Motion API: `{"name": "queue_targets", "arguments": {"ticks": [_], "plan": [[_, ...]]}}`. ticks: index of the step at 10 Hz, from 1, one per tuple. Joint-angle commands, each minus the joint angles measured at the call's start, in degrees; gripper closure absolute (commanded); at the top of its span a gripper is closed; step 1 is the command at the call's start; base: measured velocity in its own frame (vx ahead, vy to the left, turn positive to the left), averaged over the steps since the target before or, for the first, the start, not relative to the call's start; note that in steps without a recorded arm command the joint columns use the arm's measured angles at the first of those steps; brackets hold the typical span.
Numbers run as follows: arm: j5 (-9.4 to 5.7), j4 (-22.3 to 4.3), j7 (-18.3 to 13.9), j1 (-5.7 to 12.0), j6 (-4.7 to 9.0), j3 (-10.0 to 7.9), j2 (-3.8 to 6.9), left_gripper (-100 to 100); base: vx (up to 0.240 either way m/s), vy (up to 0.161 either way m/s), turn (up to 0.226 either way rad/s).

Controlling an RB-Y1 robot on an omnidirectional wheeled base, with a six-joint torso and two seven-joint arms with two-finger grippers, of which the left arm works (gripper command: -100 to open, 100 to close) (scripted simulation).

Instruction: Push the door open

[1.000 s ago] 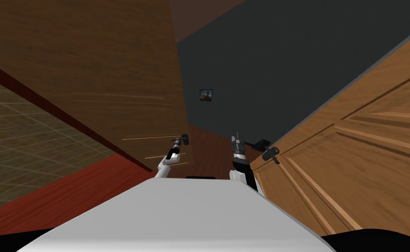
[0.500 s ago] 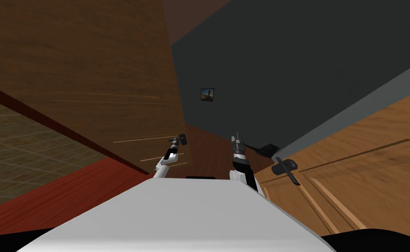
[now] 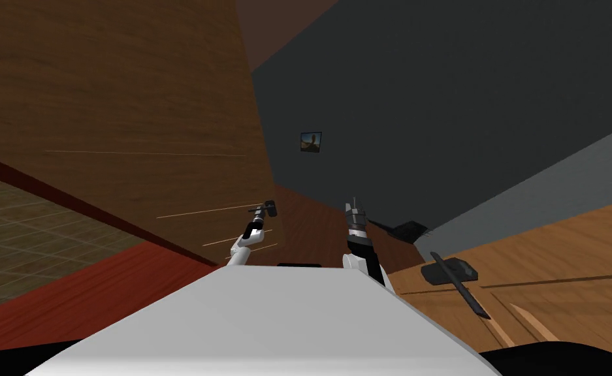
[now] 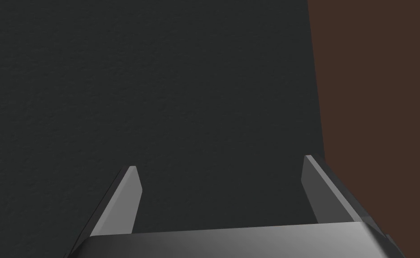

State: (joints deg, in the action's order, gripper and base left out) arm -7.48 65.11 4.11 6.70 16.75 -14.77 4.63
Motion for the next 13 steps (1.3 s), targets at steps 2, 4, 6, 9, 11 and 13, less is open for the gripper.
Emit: {"name": "queue_targets", "arguments": {"ticks": [2, 4, 6, 9, 11, 13], "plan": [[-0.26, 0.2, 0.4, 0.21, 0.11, -1.87, 0.45, 100, 0.176, -0.059, 0.066], [-0.51, 0.0, 0.7, 0.27, 0.17, -3.52, 0.66, 100, 0.214, -0.077, 0.088], [-0.76, -0.2, 1.0, 0.34, 0.22, -5.14, 0.79, 100, 0.191, -0.097, 0.097], [-1.04, -0.4, 1.4, 0.41, 0.29, -6.98, 0.88, 100, 0.181, -0.057, 0.07], [-1.01, -0.5, 1.5, 0.15, 0.09, -7.04, 0.55, 100, 0.136, -0.029, 0.038], [-1.34, -0.5, 1.8, 0.16, 0.27, -8.87, 0.95, 100, 0.187, -0.025, 0.065]]}}
